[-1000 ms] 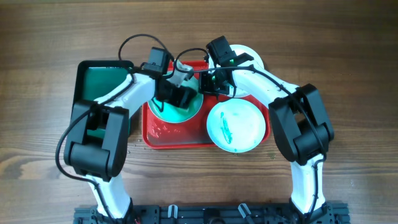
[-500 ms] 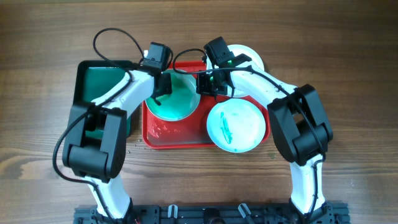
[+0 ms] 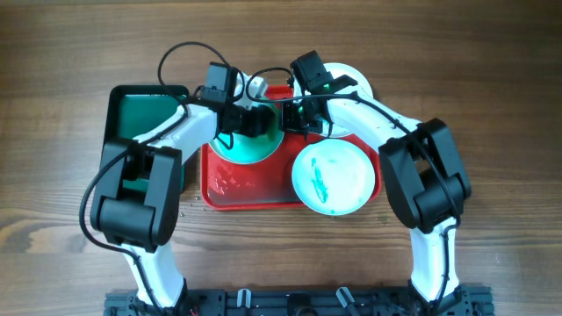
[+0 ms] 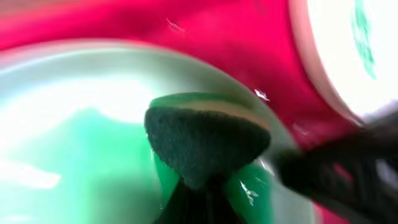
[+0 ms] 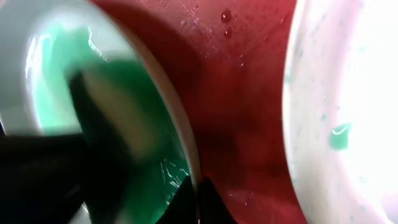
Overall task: Clean dirty plates on tray and stack at the side
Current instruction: 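Scrub the held plate with the sponge in the left gripper, then lift the scrubbed plate with the right gripper and carry it rightward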
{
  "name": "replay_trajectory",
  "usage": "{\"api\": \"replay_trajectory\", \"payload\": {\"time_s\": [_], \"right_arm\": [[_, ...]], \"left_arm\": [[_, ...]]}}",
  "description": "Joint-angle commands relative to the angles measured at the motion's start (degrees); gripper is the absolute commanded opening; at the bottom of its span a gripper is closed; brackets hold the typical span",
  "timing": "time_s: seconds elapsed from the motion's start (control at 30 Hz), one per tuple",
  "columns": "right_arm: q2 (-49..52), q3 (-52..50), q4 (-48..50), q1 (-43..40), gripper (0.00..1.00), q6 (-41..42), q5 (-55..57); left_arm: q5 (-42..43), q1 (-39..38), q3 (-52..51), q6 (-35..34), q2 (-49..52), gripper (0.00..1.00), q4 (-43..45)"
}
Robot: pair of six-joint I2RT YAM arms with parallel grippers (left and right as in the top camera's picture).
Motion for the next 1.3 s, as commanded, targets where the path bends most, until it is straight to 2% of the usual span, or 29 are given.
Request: {"api": "replay_trajectory", "payload": {"time_s": [0.0,0.03,0.07,0.13,0.17,0.23,0.3,0.53,0.6,0.77,0.93,1.03,1.13,1.27], "right_arm": [[0.6,-0.2,0.0,0.1,0.04,0.4,-0.1],[0.6,-0.2,0.0,0.1,0.04,0.4,0.0],[0.6,-0.2,0.0,0.1,0.05,0.4,0.0],[0.6,-0.2,-0.1,0.1,0.04,0.4,-0.1],[0.6,-0.4,-0.3,0.4,0.04,2.0,-0.2],[0.6,-2.0,1.6,1.9,0.04,3.8,0.4],[0.6,-2.5,2.5,2.7,0.05,5.6,1.7],[2.9,-2.7,3.0,3.1,0.04,9.5,0.7],[2.6,-2.7,2.9,1.9,0.04,8.8,-1.8],[-0.4,-2.6,2.0,1.7,0.04,4.5,-1.7],[-8.0,-2.6,-2.5,1.8,0.04,-1.1,6.6],[-13.9,-2.6,-7.3,2.6,0.05,-6.9,19.6],[-18.6,-2.6,-11.0,4.4,0.04,-9.8,34.0],[-21.5,-2.6,-12.3,8.7,0.04,-11.8,47.6]], "left_arm": [[-29.4,0.3,-0.2,-9.4,1.4,0.04,1.8],[-35.3,0.3,-0.2,-14.0,1.4,0.04,0.6],[-37.7,0.3,-0.2,-17.8,1.4,0.04,-1.4],[-36.2,0.3,-0.2,-25.7,1.4,0.04,-8.5],[-32.5,0.3,-0.2,-27.3,1.4,0.04,-11.2],[-24.9,0.3,-0.2,-27.3,1.4,0.04,-13.3],[-22.1,0.3,-0.2,-27.3,1.4,0.04,-12.8],[-20.3,0.5,0.7,-27.2,0.9,0.04,-12.7],[-20.0,2.7,8.0,-26.6,-4.9,0.04,-19.6],[-20.0,6.2,13.6,-26.6,-12.9,0.04,-24.0],[-20.0,8.9,13.6,-26.6,-18.8,0.04,-26.9],[-20.0,9.1,13.6,-26.6,-18.6,0.04,-28.7],[-20.0,9.1,13.4,-26.6,-18.4,0.04,-30.4],[-20.0,9.1,12.9,-26.6,-18.4,0.04,-31.1]]}}
